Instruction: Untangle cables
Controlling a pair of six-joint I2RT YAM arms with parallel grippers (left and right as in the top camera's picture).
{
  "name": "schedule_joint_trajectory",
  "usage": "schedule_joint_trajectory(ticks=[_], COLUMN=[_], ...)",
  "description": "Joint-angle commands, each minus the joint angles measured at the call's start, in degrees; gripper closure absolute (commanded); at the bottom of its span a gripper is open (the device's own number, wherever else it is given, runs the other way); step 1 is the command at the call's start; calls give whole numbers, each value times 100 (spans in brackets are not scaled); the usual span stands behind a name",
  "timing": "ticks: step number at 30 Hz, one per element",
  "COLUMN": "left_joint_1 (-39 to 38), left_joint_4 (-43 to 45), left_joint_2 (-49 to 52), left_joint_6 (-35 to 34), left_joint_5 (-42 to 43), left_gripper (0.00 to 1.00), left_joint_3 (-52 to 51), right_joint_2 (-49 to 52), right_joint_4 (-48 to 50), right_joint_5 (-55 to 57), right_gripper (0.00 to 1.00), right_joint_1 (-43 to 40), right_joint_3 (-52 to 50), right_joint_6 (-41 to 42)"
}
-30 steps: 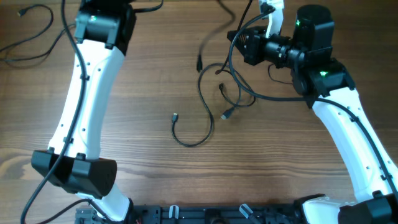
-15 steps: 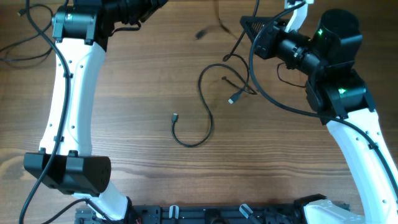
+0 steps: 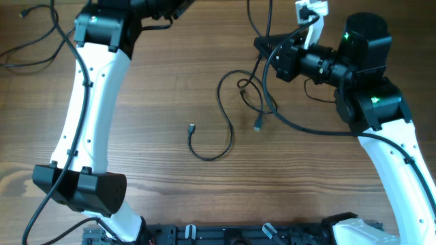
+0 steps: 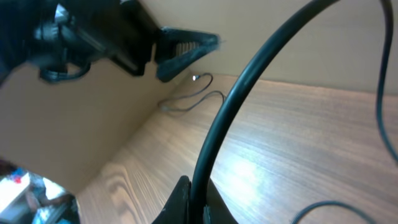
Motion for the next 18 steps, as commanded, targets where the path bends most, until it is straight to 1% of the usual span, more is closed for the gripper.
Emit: schedule_joint_trajectory(ticks=[1,5,7,10,12,13,18], left_joint_1=[-219,-363,-417,-479,-511,-514,-577], left_joint_4=[63,125,127,127,127,122,20], left_joint_2=[-57,-57,-57,-57,-57,-57,-57], left_joint_6=[-197,-199,-339,-868,-1377,-1613,-2594], left_joint_5=[142,142,144,144,144,146,146], left_gripper=[0,0,0,0,0,2,3], left_joint_3=[22,22,22,22,22,22,22], right_joint_2=[-79,-63,-26,20,42,52,52], right_joint_4=[-72,-133,-140,-140,-138,-138,-136], right_joint_5=[-612,-782,-791,-894,-890,-892,-892], right_gripper=[96,96,95,95,96,96,96], right_joint_1=[7,7,7,7,7,7,7], right_joint_3=[-13,-13,-13,-15,-13,-13,-13], right_joint_6=[-1292,-1965,-2041,-2039,-2022,-2017,-1825])
